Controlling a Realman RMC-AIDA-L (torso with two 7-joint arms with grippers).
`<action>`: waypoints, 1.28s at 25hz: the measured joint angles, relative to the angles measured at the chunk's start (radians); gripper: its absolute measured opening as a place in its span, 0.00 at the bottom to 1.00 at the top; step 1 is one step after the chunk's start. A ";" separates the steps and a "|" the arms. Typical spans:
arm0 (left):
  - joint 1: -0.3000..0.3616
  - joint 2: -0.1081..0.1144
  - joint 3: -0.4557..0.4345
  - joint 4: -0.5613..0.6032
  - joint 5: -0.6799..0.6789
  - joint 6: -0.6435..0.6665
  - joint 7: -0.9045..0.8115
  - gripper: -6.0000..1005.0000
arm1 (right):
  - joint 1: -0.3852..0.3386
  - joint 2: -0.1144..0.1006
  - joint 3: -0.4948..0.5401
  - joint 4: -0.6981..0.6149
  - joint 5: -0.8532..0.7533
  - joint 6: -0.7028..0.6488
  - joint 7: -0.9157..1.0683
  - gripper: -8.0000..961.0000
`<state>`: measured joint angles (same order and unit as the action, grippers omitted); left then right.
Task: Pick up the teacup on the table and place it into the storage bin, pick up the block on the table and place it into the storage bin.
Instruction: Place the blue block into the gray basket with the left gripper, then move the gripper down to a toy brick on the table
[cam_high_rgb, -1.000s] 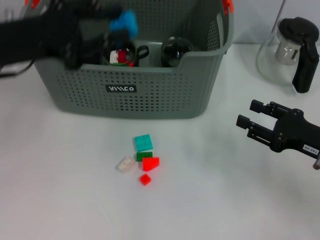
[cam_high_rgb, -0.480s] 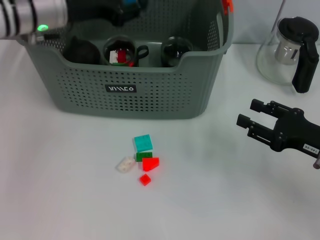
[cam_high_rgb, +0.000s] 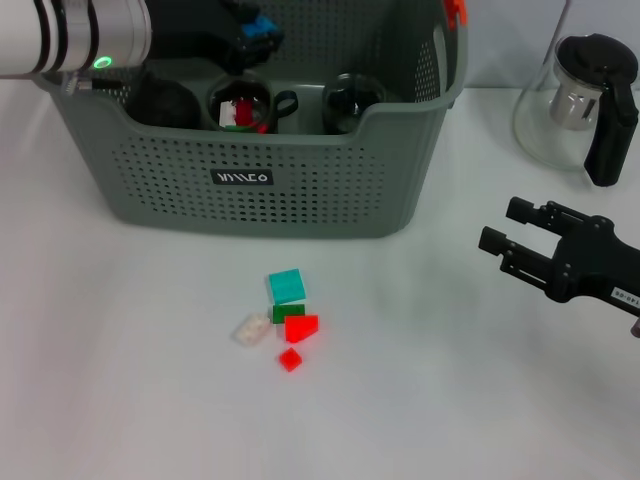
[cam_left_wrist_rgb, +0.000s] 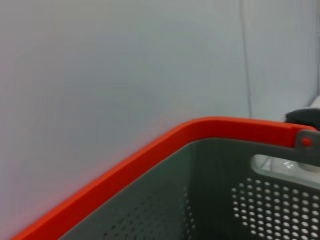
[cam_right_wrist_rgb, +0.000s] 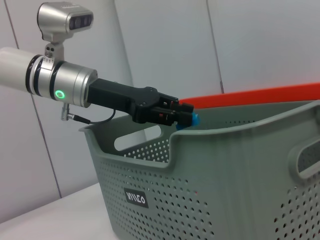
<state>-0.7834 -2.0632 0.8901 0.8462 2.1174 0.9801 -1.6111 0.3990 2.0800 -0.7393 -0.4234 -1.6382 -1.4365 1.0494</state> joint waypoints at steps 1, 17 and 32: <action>0.003 0.000 0.001 0.004 0.001 -0.006 -0.013 0.40 | -0.001 0.000 0.001 0.000 0.000 0.000 0.000 0.67; 0.198 -0.049 -0.149 0.191 -0.434 0.266 0.072 0.71 | -0.003 0.000 0.015 0.000 0.000 -0.006 0.000 0.67; 0.403 -0.044 -0.391 -0.089 -0.134 0.821 0.554 0.69 | 0.004 0.000 0.015 0.000 -0.003 -0.014 0.008 0.67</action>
<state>-0.3800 -2.1070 0.4995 0.7574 1.9835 1.8010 -1.0572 0.4033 2.0800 -0.7240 -0.4233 -1.6410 -1.4509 1.0579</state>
